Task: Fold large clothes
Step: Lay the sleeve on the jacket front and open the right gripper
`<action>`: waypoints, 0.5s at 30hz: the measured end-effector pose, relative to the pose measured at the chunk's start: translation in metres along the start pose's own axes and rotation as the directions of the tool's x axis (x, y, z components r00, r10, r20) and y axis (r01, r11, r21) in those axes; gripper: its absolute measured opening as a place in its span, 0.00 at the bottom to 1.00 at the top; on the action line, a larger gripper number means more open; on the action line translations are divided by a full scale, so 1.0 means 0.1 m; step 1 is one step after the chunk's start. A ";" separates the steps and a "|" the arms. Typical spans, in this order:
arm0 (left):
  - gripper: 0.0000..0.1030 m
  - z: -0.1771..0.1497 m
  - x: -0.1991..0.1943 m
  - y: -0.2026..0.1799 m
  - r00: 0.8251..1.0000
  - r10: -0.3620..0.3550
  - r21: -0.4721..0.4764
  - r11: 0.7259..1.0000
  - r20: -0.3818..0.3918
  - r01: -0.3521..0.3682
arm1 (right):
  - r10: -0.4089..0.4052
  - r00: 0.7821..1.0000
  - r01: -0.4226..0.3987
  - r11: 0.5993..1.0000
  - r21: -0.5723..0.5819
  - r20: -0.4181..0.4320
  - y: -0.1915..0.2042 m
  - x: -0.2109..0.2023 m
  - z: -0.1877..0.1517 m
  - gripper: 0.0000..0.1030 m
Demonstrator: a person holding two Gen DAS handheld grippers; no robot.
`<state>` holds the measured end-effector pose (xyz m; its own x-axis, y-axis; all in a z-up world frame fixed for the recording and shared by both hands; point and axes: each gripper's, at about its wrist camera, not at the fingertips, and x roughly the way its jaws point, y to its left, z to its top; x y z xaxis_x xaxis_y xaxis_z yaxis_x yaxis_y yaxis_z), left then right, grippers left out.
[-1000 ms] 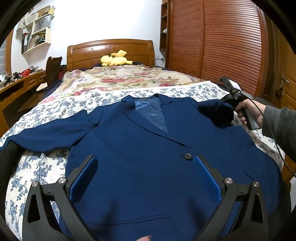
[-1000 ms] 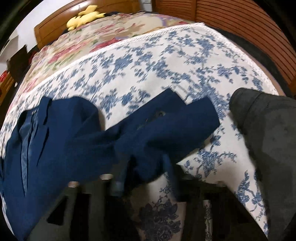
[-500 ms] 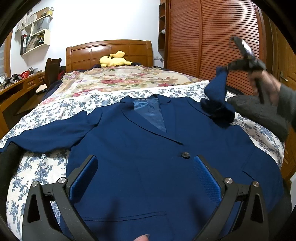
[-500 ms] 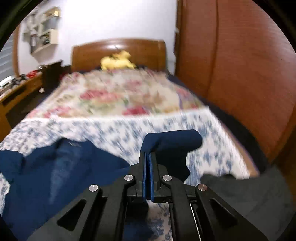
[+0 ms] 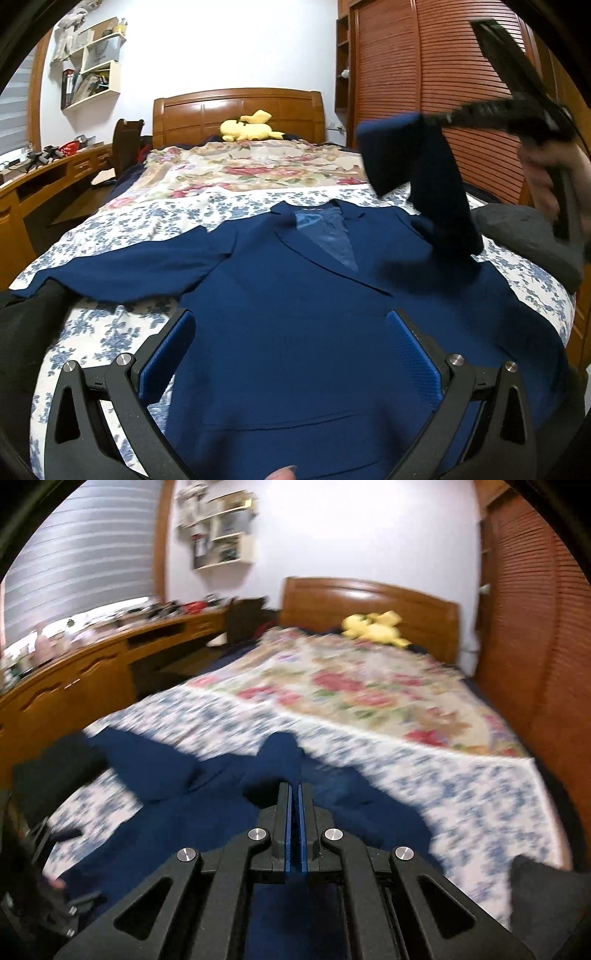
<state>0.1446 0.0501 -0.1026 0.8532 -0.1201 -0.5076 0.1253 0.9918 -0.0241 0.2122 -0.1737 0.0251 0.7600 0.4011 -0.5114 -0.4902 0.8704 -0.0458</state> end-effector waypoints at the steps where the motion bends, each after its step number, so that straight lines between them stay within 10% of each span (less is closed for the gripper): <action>1: 1.00 -0.01 -0.01 0.03 1.000 0.004 -0.004 1.000 0.001 -0.004 | 0.024 0.999 -0.024 1.000 0.000 -0.023 0.07 0.05 -0.10 0.03; 15: 1.00 -0.02 -0.04 0.25 1.000 0.030 -0.066 0.997 0.007 -0.030 | 0.109 0.978 -0.106 0.994 0.025 -0.177 0.35 0.44 -1.03 0.03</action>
<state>0.1438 0.0756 -0.1027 0.8599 -0.0905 -0.5023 0.0662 0.9956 -0.0662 0.1848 -0.1554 -0.0879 0.6144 0.4366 -0.6572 -0.5572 0.8298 0.0303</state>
